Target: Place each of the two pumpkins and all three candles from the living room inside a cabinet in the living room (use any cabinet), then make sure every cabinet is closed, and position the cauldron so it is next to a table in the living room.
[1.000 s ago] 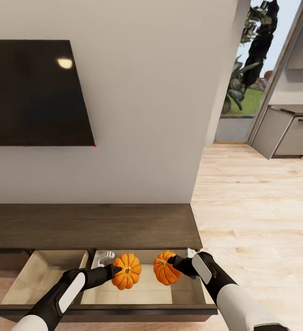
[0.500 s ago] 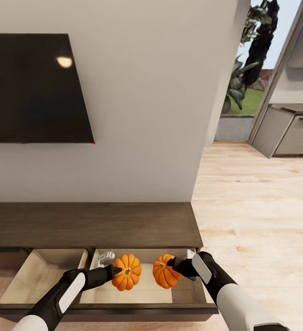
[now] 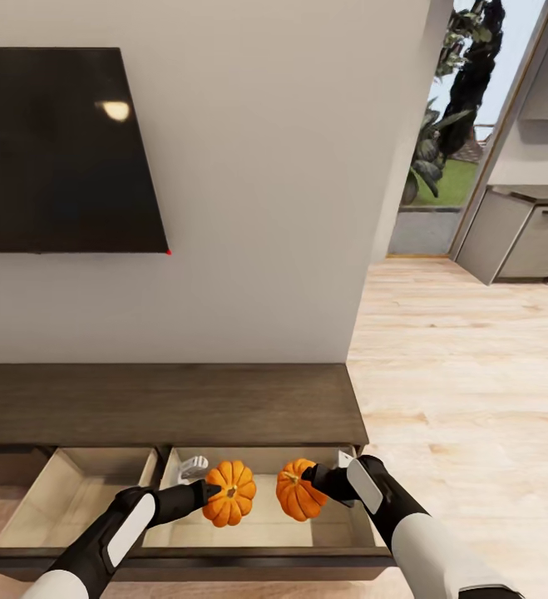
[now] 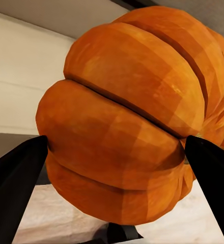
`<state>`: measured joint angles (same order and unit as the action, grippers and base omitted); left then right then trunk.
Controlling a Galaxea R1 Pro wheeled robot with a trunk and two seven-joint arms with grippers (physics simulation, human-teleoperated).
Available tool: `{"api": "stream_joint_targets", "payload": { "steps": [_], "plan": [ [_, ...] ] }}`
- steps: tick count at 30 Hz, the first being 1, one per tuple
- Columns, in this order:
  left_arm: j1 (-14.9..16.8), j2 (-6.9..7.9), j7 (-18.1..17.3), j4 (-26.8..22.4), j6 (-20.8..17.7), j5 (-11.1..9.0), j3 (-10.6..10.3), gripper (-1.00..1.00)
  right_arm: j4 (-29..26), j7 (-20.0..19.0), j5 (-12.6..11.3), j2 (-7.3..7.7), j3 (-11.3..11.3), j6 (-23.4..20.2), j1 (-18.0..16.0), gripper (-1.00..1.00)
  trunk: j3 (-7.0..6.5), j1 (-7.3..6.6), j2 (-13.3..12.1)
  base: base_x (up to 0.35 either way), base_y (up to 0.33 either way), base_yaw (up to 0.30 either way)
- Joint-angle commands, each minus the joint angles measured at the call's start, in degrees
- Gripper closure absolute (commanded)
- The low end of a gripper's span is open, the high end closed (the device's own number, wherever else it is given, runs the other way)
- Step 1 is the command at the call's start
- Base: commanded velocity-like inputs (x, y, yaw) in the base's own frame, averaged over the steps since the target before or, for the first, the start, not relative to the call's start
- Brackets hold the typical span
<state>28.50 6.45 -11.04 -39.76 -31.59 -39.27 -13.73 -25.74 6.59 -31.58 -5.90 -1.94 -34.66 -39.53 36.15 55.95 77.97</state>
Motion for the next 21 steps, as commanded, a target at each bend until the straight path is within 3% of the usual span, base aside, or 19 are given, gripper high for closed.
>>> {"api": "stream_joint_targets", "payload": {
  "steps": [1, 3, 10, 17, 21],
  "plan": [
    [0.15, -0.31, 0.49, -0.05, -0.14, -0.19, -0.15, 1.00, -0.14, 0.53, -0.67, 0.00, -0.22, -0.16, -0.02, 1.00, 0.24, 0.22, 0.45, 0.000, 0.000, 0.000],
    [0.46, -0.88, 1.59, -0.03, -0.14, -0.19, -0.37, 1.00, -0.16, 0.53, -0.67, -0.16, -0.24, -0.16, -0.02, 1.00, 0.59, 0.66, 1.25, 0.000, 0.000, 0.000],
    [2.34, -2.12, 5.96, 0.09, -0.18, -0.19, -4.15, 1.00, -0.30, 0.53, -0.60, -0.44, -0.26, -0.15, -0.02, 1.00, 1.85, 2.20, 4.06, 0.000, 0.000, 0.000],
    [4.47, -2.15, 6.30, 0.19, -0.36, -0.19, -4.67, 1.00, -0.36, 0.53, -0.65, -0.51, -0.26, -0.15, -0.02, 1.00, 3.11, 3.74, 6.86, 0.000, 0.000, 0.000],
    [5.70, -2.20, 6.47, 0.13, -3.09, -0.19, -4.68, 1.00, -0.43, 0.53, -0.64, -0.51, -0.26, -0.15, -0.02, 1.00, 3.83, 4.62, 8.47, 0.000, 0.000, 0.000]
  ]
}}
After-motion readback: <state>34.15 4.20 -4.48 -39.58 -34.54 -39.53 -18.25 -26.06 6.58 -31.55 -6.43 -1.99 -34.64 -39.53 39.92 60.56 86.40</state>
